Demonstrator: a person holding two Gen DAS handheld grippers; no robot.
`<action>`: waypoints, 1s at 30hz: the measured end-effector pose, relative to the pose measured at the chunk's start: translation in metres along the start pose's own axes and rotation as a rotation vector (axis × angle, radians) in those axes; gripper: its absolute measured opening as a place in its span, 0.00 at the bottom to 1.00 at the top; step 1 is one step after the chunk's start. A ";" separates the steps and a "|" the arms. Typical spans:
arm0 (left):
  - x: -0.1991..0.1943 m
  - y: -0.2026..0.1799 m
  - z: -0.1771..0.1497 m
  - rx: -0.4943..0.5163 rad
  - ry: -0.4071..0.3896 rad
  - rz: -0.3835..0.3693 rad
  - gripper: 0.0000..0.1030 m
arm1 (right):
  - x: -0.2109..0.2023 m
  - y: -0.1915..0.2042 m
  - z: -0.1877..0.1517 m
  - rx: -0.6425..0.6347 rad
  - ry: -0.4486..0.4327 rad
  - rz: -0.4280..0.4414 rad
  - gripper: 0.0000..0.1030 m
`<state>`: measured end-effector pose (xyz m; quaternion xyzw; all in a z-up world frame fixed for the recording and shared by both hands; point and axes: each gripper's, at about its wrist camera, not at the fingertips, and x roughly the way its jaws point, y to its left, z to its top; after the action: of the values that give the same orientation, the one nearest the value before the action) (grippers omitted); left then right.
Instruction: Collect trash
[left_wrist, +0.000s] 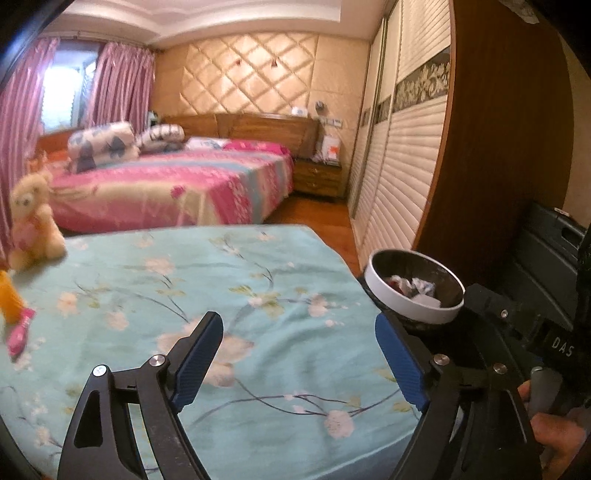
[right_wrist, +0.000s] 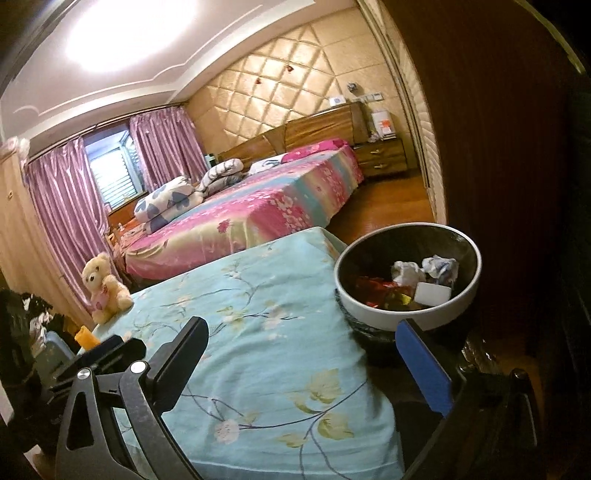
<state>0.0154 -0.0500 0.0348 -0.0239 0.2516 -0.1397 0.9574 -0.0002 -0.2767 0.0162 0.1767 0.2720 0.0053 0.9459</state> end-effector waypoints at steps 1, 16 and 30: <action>-0.007 0.001 0.000 0.006 -0.024 0.014 0.83 | -0.001 0.005 0.000 -0.018 -0.005 -0.002 0.99; -0.041 0.013 -0.032 0.019 -0.173 0.260 0.99 | -0.022 0.058 -0.015 -0.210 -0.243 -0.095 1.00; -0.038 0.007 -0.029 0.023 -0.145 0.325 0.99 | -0.005 0.071 -0.028 -0.242 -0.169 -0.050 1.00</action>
<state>-0.0285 -0.0318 0.0267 0.0182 0.1808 0.0163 0.9832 -0.0129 -0.2012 0.0213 0.0541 0.1929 -0.0005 0.9797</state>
